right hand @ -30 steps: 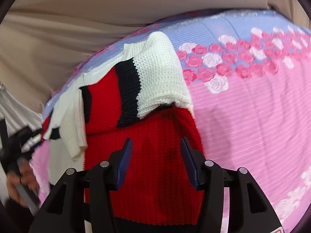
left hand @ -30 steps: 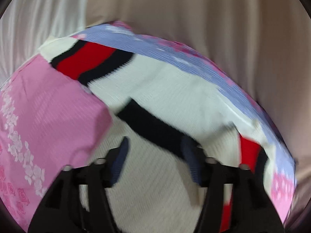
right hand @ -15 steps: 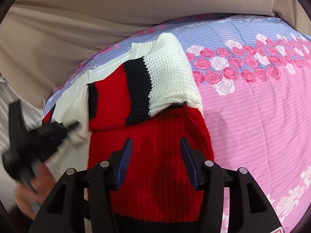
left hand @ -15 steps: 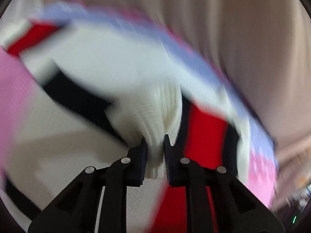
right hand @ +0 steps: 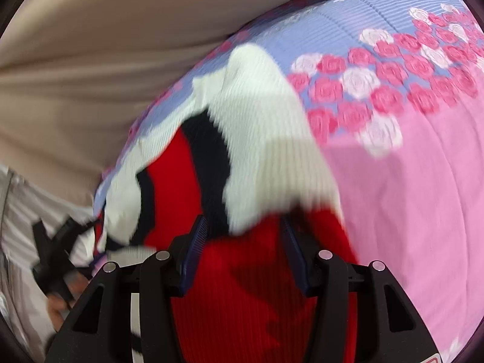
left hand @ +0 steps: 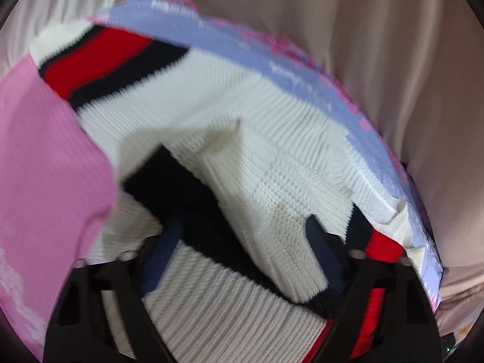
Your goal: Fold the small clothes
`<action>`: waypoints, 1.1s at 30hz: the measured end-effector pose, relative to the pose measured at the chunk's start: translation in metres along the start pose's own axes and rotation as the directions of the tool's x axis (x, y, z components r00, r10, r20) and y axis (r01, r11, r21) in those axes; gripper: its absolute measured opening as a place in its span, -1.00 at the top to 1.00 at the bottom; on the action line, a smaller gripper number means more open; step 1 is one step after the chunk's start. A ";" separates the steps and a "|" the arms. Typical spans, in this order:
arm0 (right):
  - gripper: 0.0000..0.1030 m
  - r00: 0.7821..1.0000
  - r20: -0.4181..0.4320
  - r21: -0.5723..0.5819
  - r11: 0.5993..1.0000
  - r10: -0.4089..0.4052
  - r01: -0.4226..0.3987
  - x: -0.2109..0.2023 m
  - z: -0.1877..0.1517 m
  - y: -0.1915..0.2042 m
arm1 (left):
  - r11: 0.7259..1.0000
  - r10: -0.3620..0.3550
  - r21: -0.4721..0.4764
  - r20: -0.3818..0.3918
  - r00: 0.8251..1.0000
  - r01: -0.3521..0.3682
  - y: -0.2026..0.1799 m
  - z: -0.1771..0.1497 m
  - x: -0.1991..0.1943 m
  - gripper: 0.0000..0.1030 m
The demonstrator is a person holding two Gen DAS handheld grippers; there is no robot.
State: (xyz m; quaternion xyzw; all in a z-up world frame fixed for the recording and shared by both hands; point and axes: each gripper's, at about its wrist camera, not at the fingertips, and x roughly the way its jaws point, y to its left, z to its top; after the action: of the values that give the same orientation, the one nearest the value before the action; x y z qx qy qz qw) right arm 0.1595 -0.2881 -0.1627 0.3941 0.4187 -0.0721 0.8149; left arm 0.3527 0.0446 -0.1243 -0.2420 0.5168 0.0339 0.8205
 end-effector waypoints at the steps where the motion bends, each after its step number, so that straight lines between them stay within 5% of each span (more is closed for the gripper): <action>1: 0.20 1.000 0.007 0.016 1.000 0.007 -0.008 0.003 0.008 -0.002 | 1.000 0.010 -0.006 -0.025 1.000 -0.010 -0.002 0.001 0.007 0.30; 3: 0.81 1.000 0.010 0.031 1.000 0.001 -0.001 0.005 0.022 -0.004 | 0.999 0.046 -0.006 -0.008 0.999 -0.046 -0.004 0.005 0.006 0.66; 7: 0.82 0.988 0.149 -0.049 0.998 -0.027 0.034 -0.027 0.032 0.003 | 0.996 0.081 0.032 -0.009 0.997 -0.081 -0.007 0.001 0.008 0.78; 9: 0.85 0.991 0.056 -0.055 0.991 -0.122 0.125 0.001 0.029 -0.012 | 0.995 0.092 0.043 0.011 0.996 -0.092 -0.006 -0.002 0.012 0.78; 14: 0.82 0.994 0.073 -0.011 0.996 -0.087 0.088 -0.012 0.027 -0.014 | 0.997 0.074 0.036 0.013 0.997 -0.074 -0.003 0.000 0.015 0.74; 17: 0.76 0.987 0.089 -0.015 0.991 -0.131 0.133 -0.033 0.016 -0.006 | 0.996 0.067 0.054 0.012 0.998 -0.068 0.003 -0.001 0.009 0.71; 20: 0.58 0.950 0.219 -0.098 0.964 -0.220 0.246 -0.061 0.008 0.023 | 0.995 0.069 0.065 0.017 0.997 -0.070 0.004 -0.002 0.007 0.71; 24: 0.59 0.961 0.160 -0.302 0.915 -0.227 0.267 -0.018 0.035 0.060 | 0.993 0.081 0.079 0.039 0.996 -0.084 0.002 -0.006 0.006 0.70; 27: 0.79 0.933 0.073 -0.334 0.872 -0.354 0.357 0.041 0.047 0.040 | 0.998 0.041 0.056 0.029 0.999 -0.043 0.013 -0.008 -0.002 0.60; 29: 0.79 0.917 0.131 -0.368 0.841 -0.376 0.397 0.034 0.042 0.048 | 1.000 -0.001 -0.005 0.045 0.999 0.002 0.036 -0.002 -0.019 0.45; 33: 0.60 0.935 0.160 -0.386 0.851 -0.317 0.355 -0.019 0.007 0.071 | 0.977 0.003 -0.209 0.183 0.983 0.036 0.114 0.032 -0.060 0.02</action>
State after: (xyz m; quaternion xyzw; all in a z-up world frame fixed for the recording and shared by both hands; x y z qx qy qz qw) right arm 0.1834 -0.2485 -0.1052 0.1320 0.4496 -0.1420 0.8720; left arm 0.3168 0.1707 -0.1019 -0.3280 0.4310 0.1038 0.8342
